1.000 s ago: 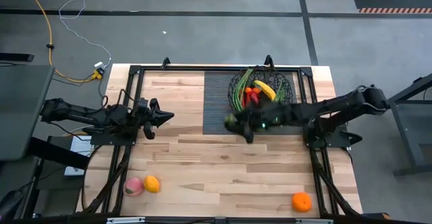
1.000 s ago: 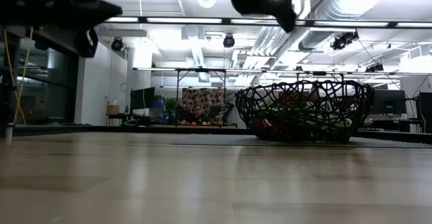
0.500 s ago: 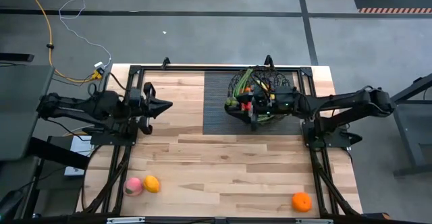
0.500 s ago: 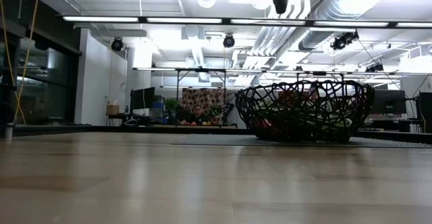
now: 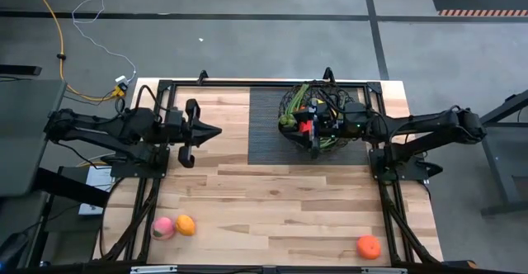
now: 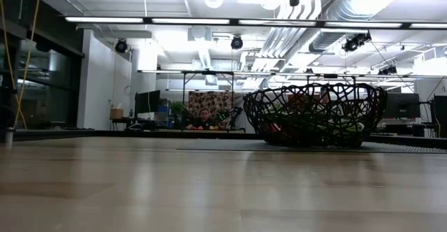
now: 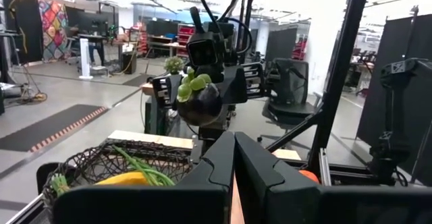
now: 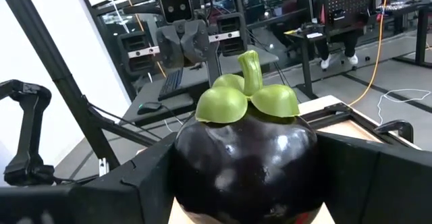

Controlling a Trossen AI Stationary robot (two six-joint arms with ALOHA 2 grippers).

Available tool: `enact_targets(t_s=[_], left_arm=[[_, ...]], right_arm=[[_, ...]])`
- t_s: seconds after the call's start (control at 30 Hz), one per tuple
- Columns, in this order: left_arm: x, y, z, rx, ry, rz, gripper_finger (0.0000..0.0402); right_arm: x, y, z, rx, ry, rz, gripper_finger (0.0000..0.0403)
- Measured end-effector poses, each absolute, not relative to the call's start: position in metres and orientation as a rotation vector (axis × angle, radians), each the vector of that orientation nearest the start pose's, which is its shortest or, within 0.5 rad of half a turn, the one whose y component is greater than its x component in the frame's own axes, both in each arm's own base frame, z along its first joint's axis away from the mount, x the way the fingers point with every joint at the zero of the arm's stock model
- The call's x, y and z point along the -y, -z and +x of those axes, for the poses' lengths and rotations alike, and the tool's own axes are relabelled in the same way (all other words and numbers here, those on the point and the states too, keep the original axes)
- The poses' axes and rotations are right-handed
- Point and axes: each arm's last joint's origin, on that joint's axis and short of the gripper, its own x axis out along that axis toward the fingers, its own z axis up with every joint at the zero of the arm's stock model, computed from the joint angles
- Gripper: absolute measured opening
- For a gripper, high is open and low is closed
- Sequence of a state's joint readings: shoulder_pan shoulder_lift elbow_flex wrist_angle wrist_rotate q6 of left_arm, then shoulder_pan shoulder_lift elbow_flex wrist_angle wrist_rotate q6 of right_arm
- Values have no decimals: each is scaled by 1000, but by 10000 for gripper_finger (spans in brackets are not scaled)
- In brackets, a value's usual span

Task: Build produce basket
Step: Put the mangosteen into the black basket

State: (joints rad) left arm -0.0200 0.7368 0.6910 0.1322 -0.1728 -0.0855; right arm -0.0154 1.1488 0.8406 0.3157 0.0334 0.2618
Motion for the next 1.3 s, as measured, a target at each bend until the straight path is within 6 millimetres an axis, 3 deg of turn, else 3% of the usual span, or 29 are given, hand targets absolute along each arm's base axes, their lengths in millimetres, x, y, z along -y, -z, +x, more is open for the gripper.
enact_targets(t_s=[0.1, 0.2, 0.47, 0.63, 0.8, 1.0, 1.3], left_arm=[[-2, -338, 168, 93, -147, -93, 0], [-2, -338, 168, 93, -147, -99, 0], [-2, -338, 168, 93, -145, -101, 0], [-2, -338, 168, 93, -145, -101, 0], [-2, -338, 168, 93, -146, -101, 0], [-2, -338, 168, 93, -146, -101, 0], [-2, -338, 168, 94, -162, -101, 0]], right_arm=[[5, -328, 260, 15, 51, 269, 257], [12, -327, 260, -29, 161, 322, 257], [60, -330, 239, -609, 549, 307, 257], [95, -307, 224, -919, 687, 352, 257], [115, -268, 224, -1135, 681, 358, 257], [123, -222, 233, -1323, 553, 290, 257], [131, -187, 247, -1521, 262, -37, 257]])
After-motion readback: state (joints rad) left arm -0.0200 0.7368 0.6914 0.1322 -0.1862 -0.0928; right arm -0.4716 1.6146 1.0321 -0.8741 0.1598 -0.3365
